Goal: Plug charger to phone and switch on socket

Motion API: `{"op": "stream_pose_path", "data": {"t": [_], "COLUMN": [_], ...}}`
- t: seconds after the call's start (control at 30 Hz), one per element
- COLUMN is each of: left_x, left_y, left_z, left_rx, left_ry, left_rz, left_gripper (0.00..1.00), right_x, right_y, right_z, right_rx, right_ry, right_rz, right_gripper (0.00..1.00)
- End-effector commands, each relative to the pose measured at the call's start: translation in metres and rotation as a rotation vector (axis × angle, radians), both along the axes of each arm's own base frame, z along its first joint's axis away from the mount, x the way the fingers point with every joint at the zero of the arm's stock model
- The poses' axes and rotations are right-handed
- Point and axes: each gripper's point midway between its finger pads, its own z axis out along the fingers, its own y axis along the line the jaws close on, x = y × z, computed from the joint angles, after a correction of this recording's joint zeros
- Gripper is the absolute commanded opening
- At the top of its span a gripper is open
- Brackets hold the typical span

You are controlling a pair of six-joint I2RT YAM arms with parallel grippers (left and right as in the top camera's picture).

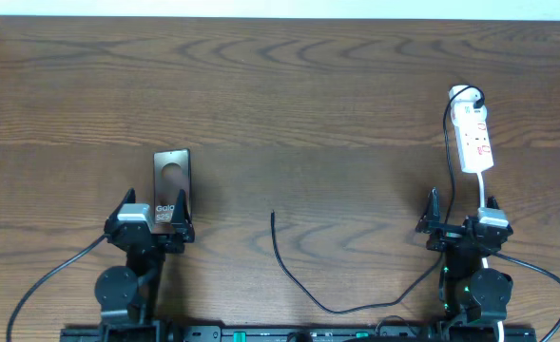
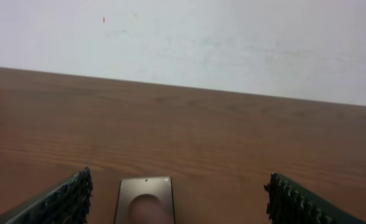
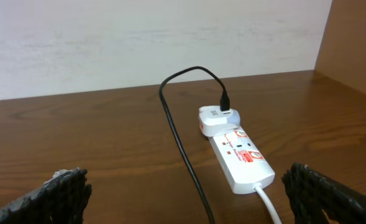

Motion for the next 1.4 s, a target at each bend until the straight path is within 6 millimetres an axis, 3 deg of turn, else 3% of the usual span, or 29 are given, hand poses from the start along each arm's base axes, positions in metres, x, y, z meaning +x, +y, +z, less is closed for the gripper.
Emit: {"op": "stream_pose_path", "data": {"t": [0.0,0.3,0.53,0.7,0.97,1.37], "left_x": [-0.003,0.026,0.062,0.075,0.093,0.083], "left_y": [-0.001,0.001,0.003,0.004,0.005,0.005], "left_z": [0.045,0.093,0.093,0.064,-0.011,-0.101], "left_rx": [0.042,0.061,0.032,0.033,0.013,-0.017], "left_ry": [-0.021,0.224,0.608,0.862,1.114,1.442], "left_rz": [-0.008,-0.02,-0.034,-0.056,-0.069,-0.085], "left_gripper": [0.88,0.88,0.88,0.88,0.88,0.88], "right_x": [0.0,0.0,0.0,0.0,0.0,0.0], "right_y": [0.001,0.001,0.001,0.001,0.001,0.001], "right_z": [-0.001,-0.001,-0.001,-0.001,-0.001,-0.001], "right_rx": [-0.012,-0.012,-0.012,-0.012,-0.011,-0.012], "right_ry": [0.004,0.004,0.004,0.004,0.004,0.004], "right_rz": [0.003,0.003,0.003,0.003,0.003,0.003], "right_gripper": [0.99,0.99,0.99,0.99,0.99,0.99]}}
